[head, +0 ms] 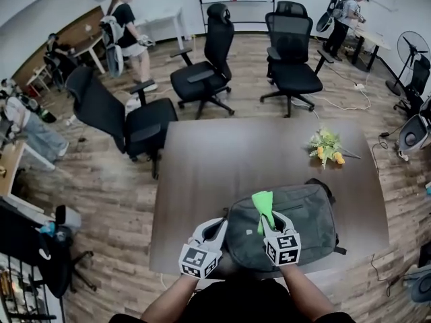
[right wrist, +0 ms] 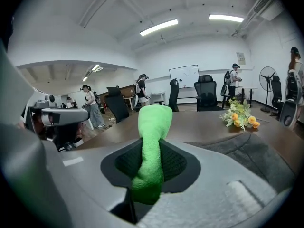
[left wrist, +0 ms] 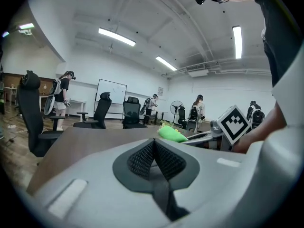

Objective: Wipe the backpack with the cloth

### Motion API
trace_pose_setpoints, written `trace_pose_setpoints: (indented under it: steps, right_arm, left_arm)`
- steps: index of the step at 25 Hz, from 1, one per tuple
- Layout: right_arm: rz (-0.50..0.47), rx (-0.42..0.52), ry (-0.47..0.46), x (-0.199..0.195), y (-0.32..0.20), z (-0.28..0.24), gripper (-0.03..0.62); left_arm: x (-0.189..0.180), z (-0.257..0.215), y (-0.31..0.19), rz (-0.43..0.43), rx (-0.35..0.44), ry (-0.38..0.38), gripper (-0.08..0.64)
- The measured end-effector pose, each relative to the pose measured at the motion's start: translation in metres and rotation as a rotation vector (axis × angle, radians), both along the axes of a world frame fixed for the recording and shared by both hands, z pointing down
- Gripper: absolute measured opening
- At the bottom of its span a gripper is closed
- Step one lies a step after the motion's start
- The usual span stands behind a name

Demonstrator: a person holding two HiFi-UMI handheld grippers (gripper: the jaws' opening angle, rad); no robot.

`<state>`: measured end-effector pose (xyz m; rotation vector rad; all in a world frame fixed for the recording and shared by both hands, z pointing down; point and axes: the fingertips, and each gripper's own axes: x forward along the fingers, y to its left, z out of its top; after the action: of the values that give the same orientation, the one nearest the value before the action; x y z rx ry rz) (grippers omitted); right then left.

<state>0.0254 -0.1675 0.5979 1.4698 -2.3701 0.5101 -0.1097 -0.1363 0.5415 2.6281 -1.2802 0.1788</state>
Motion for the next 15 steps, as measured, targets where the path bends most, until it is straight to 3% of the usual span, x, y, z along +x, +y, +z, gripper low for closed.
trace_pose_setpoints:
  steps: [9,15]
  right_arm:
    - [-0.140,-0.113,0.053,-0.047,-0.008,0.051,0.094]
    - [-0.179,-0.151,0.102,-0.064,-0.008,0.073,0.094]
  left_arm:
    - [-0.010,0.020,-0.001,-0.061,-0.058,0.001,0.020]
    - [-0.022,0.032,0.002,-0.103,-0.087,-0.010,0.019]
